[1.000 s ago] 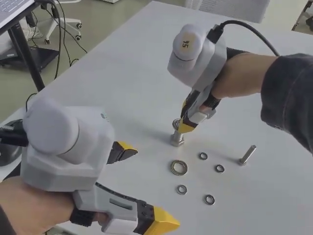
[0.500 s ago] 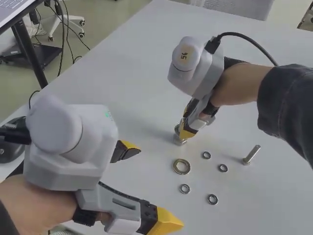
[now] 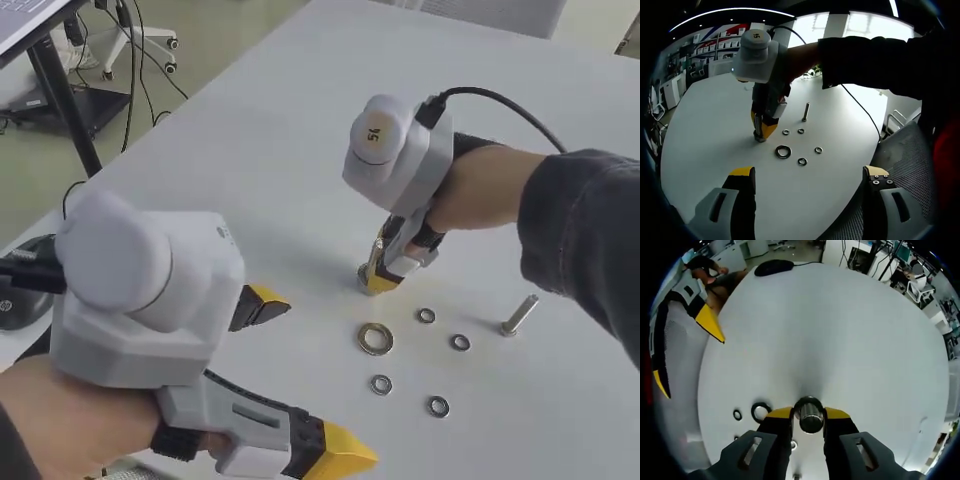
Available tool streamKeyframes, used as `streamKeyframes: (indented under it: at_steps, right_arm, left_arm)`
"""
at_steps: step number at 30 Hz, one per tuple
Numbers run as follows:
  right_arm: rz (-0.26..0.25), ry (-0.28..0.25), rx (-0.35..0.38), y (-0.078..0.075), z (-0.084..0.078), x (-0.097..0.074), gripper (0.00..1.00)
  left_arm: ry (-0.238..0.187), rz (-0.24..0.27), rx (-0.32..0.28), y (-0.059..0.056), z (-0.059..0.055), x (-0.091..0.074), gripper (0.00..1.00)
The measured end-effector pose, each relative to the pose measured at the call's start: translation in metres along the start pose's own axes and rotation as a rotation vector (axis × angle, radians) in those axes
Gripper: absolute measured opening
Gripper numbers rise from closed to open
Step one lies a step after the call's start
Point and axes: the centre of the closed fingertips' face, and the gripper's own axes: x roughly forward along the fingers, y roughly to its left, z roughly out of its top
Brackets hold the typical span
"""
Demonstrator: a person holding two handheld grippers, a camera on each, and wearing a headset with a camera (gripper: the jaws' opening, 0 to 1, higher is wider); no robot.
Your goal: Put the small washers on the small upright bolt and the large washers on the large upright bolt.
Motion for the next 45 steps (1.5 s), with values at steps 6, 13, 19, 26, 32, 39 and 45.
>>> streamKeyframes:
  at_steps: [6, 13, 19, 26, 32, 39, 45]
  right_arm:
    - [0.002, -0.007, 0.005, -0.001, 0.000, 0.001, 0.24]
    - [0.005, -0.009, 0.011, 0.000, 0.000, 0.001, 0.24]
    - [0.008, -0.011, 0.022, 0.001, -0.002, 0.000, 0.27]
    - [0.011, -0.024, 0.043, 0.000, -0.005, -0.001, 0.32]
    - [0.012, -0.039, 0.065, -0.002, -0.008, -0.006, 0.37]
    - [0.004, -0.046, 0.086, -0.001, -0.013, -0.012, 0.40]
    - [0.004, -0.053, 0.096, 0.002, -0.015, -0.015, 0.41]
  left_arm:
    - [0.001, -0.004, -0.001, -0.001, -0.001, 0.001, 0.88]
    - [0.001, -0.005, -0.001, -0.001, -0.001, 0.001, 0.88]
    - [0.001, -0.006, -0.001, -0.001, -0.001, 0.001, 0.88]
    - [0.001, -0.008, 0.002, 0.000, -0.001, 0.001, 0.88]
    - [0.001, -0.008, 0.004, -0.001, 0.000, 0.002, 0.88]
    - [0.003, -0.009, 0.009, -0.002, 0.000, 0.002, 0.88]
    - [0.002, -0.010, 0.010, -0.002, 0.001, 0.002, 0.88]
